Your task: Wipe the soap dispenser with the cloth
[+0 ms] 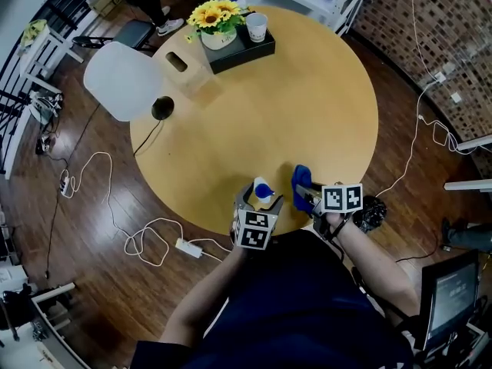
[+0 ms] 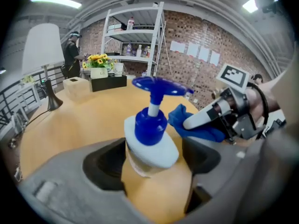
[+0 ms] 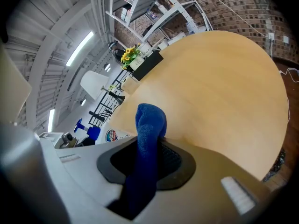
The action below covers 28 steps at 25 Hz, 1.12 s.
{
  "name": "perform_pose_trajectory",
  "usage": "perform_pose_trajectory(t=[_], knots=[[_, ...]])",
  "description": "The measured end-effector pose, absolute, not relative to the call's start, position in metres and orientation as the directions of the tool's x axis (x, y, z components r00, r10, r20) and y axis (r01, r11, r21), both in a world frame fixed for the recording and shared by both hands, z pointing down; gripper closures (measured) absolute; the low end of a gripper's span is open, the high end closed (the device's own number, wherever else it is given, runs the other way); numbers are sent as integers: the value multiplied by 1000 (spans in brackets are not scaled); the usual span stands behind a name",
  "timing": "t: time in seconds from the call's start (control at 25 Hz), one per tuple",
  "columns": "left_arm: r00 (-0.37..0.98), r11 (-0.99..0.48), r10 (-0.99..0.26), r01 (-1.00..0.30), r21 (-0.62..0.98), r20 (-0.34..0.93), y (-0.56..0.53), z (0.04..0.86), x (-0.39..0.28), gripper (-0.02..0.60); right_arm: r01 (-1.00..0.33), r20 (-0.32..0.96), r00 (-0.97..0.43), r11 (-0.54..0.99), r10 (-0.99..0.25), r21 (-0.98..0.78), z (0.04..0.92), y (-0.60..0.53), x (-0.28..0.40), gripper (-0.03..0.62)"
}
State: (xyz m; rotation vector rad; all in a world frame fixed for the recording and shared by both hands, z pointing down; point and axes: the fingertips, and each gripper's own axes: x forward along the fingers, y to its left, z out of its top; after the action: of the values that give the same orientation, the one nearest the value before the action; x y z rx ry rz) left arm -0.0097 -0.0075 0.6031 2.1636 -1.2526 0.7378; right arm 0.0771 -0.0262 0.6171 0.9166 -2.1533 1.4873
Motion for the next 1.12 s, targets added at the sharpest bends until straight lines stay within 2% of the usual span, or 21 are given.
perform_pose_trajectory(t=[0.16,0.2,0.24,0.28,0.32,0.4,0.48,0.6,0.72,0.88,1.12], knots=[[388,-468,-607,-880,83,693,-27,608,1,217,-688,620,-722,229,-307,-688,617,-24,78,497],[364,-478,-616,-877,35,699,-30,610,-1,254,-690,623,-721,227,-305,-687,618,-23,78,497],[342,-485,-625,-874,-5,702,-33,611,-4,334,-692,625,-719,225,-304,-686,619,-22,79,497],[333,-487,-628,-873,-22,703,-34,612,-7,371,-693,626,-718,226,-304,-685,619,-22,80,497],[339,-480,-628,-877,-6,701,-35,612,-10,373,-692,625,-719,229,-305,-684,618,-23,81,497],[382,-417,-629,-901,121,677,-35,605,-19,374,-686,615,-725,244,-309,-686,614,-25,81,497],[451,-305,-646,-892,333,616,-37,584,-29,374,-676,598,-735,268,-319,-687,606,-30,81,497],[497,-124,-711,-784,608,497,-43,546,-50,376,-664,564,-743,290,-359,-690,589,-41,83,497],[490,-3,-776,-633,774,397,-47,513,-76,376,-655,516,-743,304,-425,-692,569,-54,85,499],[471,-17,-860,-410,912,195,-53,448,-102,376,-557,332,-808,448,-487,-699,493,-66,59,499],[409,-133,-911,-168,977,-54,-54,355,-137,376,-378,50,-896,700,-441,-606,368,-69,9,500]])
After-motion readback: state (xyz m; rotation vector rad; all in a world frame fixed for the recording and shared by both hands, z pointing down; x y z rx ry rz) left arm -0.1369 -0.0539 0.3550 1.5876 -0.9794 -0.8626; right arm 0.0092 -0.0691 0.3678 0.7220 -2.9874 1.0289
